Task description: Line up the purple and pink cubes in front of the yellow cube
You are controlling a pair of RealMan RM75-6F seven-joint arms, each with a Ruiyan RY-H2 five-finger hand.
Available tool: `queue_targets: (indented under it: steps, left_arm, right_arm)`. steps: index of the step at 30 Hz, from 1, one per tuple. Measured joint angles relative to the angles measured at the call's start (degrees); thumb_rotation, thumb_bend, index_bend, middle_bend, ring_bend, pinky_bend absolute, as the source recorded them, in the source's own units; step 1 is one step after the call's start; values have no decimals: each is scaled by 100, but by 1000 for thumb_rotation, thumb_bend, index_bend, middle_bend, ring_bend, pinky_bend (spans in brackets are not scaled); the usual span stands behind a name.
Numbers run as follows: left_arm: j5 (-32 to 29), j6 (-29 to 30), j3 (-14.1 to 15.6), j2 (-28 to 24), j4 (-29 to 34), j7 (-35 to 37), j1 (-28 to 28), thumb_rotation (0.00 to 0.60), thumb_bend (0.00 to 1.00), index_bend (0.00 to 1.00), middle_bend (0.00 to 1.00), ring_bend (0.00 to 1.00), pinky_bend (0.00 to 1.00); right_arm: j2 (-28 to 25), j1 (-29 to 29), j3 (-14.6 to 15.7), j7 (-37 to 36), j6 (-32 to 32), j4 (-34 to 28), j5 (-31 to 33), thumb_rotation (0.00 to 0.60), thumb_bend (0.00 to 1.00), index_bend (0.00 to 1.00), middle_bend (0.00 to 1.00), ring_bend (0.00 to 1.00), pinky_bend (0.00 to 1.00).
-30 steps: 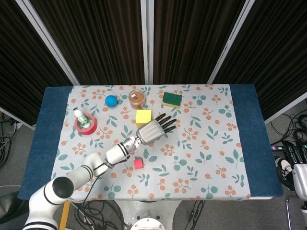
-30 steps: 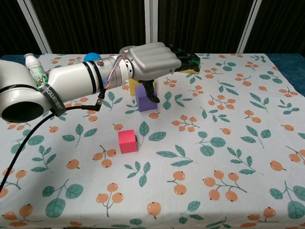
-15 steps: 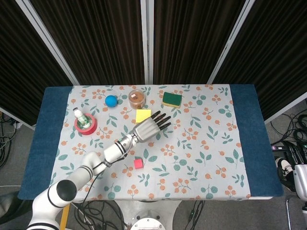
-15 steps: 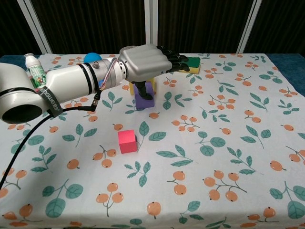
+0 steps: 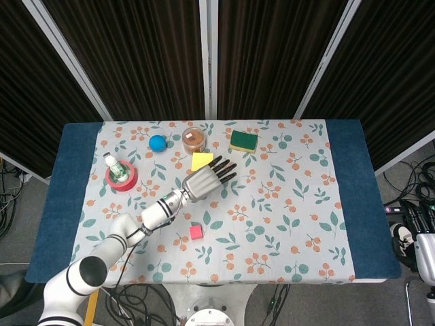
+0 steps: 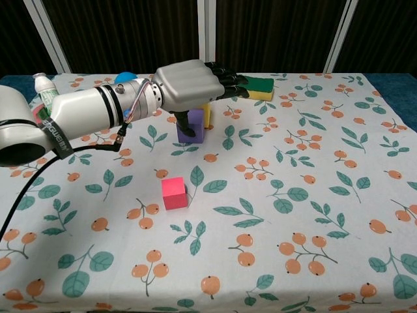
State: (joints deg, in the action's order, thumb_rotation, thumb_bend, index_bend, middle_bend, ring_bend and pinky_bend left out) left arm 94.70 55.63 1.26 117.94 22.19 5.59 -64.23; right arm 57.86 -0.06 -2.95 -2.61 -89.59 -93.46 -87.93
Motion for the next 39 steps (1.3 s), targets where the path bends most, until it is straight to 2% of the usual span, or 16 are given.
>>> queue_targets:
  steps: [6, 11, 14, 18, 22, 25, 31, 39]
  left_arm:
    - [136, 554, 101, -282, 384, 136, 135, 600, 4, 150, 0, 34, 120]
    - [407, 1101, 305, -905, 1256, 146, 269, 600, 76, 308, 0, 35, 118]
    - [556, 1244, 451, -1325, 1990, 61, 332, 600, 140, 355, 0, 35, 118]
    - [664, 1168, 635, -1863, 3126, -219, 390, 600, 157, 357, 0, 34, 118]
    - [584, 700, 737, -2344, 4294, -760, 451, 600, 158, 357, 0, 35, 118]
    - [440, 276, 760, -2588, 4810, -1187, 514, 600, 159, 357, 0, 35, 118]
    - [247, -108, 751, -2771, 5123, -1676, 660, 600, 159, 358, 0, 35, 118]
    - [262, -221, 750, -2731, 5130, -1775, 796, 600, 208, 423, 0, 35, 118]
  right_arm:
    - [-8, 6, -3, -36, -2, 17, -25, 600, 364, 7, 95, 0, 102]
    - [12, 29, 7, -37, 6, 21, -90, 600, 364, 7, 94, 0, 102]
    - [30, 43, 15, -29, 15, 16, -122, 600, 364, 6, 94, 0, 102]
    - [39, 50, 23, -18, 14, 4, -150, 600, 364, 6, 94, 0, 102]
    - [24, 37, 23, -12, -21, -10, -161, 600, 364, 7, 94, 0, 102]
    - [15, 16, 29, -15, -44, -14, -158, 600, 364, 7, 94, 0, 102]
    - [30, 18, 40, -28, -34, -4, -169, 600, 364, 7, 94, 0, 102]
    - [42, 31, 38, -12, -22, -5, -178, 600, 363, 6, 89, 0, 103]
